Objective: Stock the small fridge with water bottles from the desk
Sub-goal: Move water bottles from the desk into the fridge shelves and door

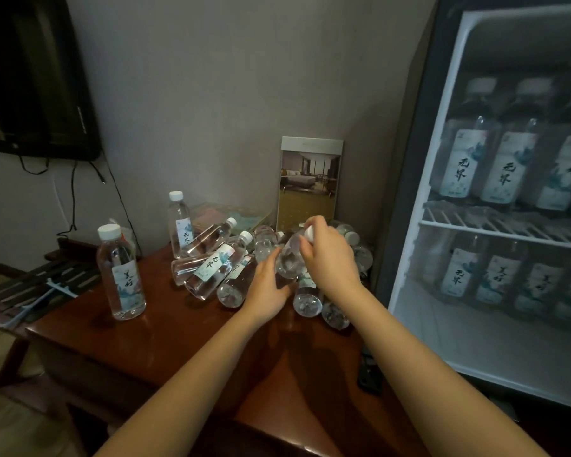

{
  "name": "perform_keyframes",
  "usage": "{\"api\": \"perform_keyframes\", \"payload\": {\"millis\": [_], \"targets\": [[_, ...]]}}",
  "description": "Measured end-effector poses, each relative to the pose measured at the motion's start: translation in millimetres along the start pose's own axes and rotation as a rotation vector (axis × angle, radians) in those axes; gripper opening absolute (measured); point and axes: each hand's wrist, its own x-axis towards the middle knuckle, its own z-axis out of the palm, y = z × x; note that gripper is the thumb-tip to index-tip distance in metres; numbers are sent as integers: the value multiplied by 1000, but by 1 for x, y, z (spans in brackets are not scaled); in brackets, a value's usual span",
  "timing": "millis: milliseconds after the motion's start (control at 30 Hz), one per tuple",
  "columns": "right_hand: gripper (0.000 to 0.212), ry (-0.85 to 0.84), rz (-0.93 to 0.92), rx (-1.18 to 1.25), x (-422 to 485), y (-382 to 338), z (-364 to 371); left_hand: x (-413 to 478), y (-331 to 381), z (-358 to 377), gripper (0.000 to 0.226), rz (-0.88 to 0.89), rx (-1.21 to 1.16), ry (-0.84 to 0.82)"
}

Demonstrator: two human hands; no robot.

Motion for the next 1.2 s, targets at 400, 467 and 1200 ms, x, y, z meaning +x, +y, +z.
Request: {"api": "perform_keyframes", "payload": {"millis": [400,467,1200], "targets": [[41,63,176,337,-20,-29,-62,-81,55,-27,42,-21,-328,-439],[39,54,228,382,-31,-23,-69,-95,58,-24,42,-66,-425,-489],[37,167,551,1171,-169,73,-128,-144,139,84,66,-118,-682,-694]]}}
